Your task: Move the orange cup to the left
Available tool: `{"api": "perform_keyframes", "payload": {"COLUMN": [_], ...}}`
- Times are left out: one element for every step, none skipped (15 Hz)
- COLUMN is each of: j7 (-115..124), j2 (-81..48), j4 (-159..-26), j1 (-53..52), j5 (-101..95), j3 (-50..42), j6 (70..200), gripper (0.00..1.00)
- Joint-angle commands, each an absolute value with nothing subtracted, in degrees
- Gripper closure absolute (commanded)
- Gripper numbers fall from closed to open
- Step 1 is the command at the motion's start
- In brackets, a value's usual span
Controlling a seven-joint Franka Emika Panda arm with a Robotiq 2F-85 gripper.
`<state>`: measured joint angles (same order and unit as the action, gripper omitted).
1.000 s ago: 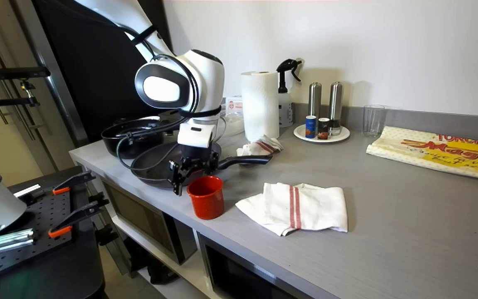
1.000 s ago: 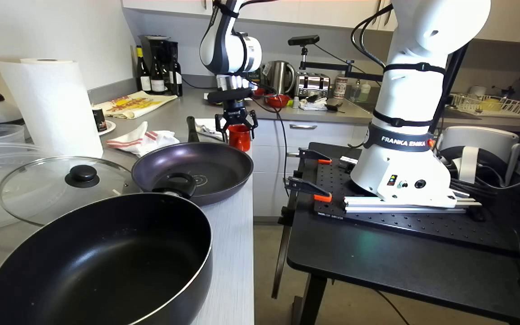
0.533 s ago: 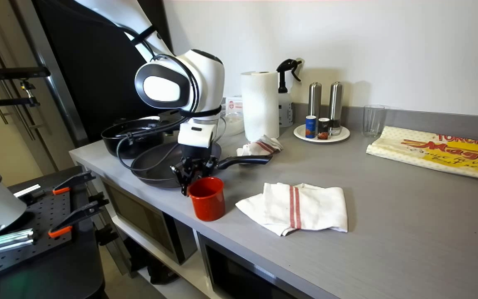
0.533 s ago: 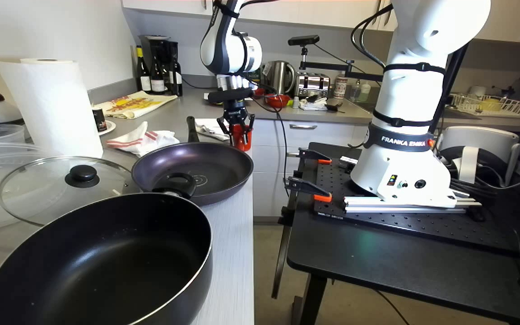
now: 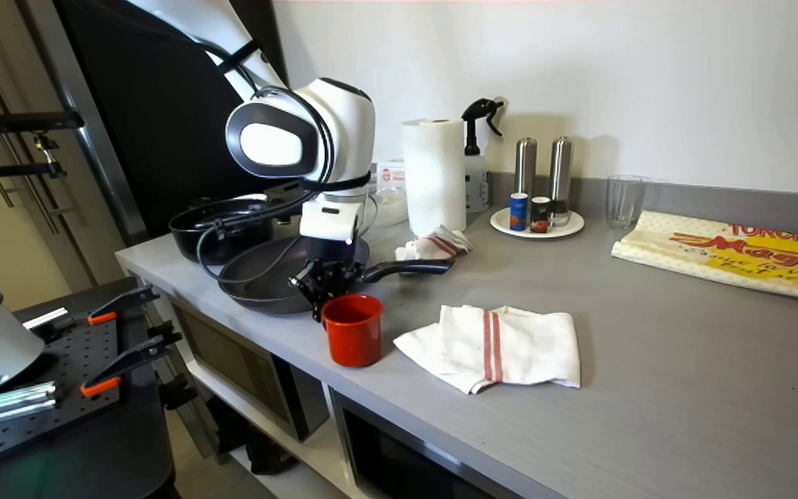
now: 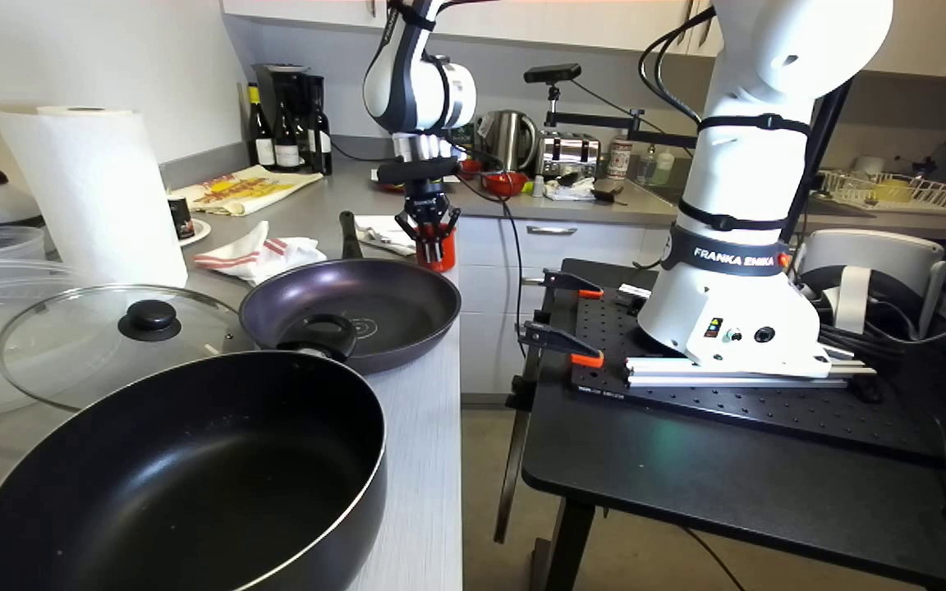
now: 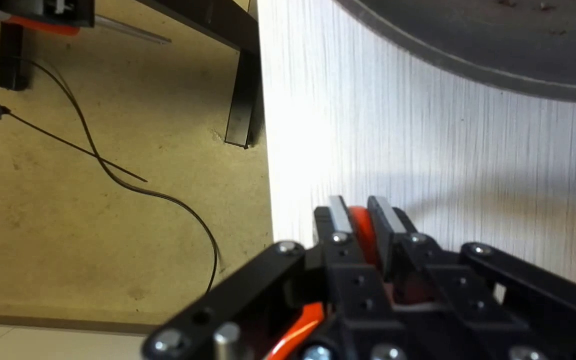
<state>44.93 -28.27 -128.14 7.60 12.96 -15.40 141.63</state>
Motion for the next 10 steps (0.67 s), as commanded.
{"api": "perform_keyframes", "payload": {"j7": [45.54, 45.68, 45.85, 45.95, 46.15, 46.20, 46.37, 46.60, 46.51, 46.75], "j2": [-27.99, -27.62, -27.23, -26.73, -26.32, -25.65, -25.10, -24.52, -24.02, -23.40], "j4": [-129.00, -129.35, -129.75, -130.29, -130.78, -131.57, -132.24, -132.95, -133.52, -134.19], "j1": [6.38, 6.12, 5.82, 5.46, 5.05, 4.55, 4.08, 3.61, 3.33, 2.94], "j5": [11.10, 10.86, 10.59, 10.26, 9.88, 9.42, 9.02, 8.58, 8.31, 7.96], "j3": [-16.15, -16.25, -16.41, -16.57, -16.78, -17.00, -17.27, -17.61, -17.77, -18.08], "j6": [143.26, 143.59, 143.99, 144.65, 145.29, 146.27, 147.15, 148.07, 148.86, 149.48], "gripper": [0.96, 0.96, 0.96, 0.96, 0.96, 0.96, 0.96, 0.96, 0.96, 0.96]}}
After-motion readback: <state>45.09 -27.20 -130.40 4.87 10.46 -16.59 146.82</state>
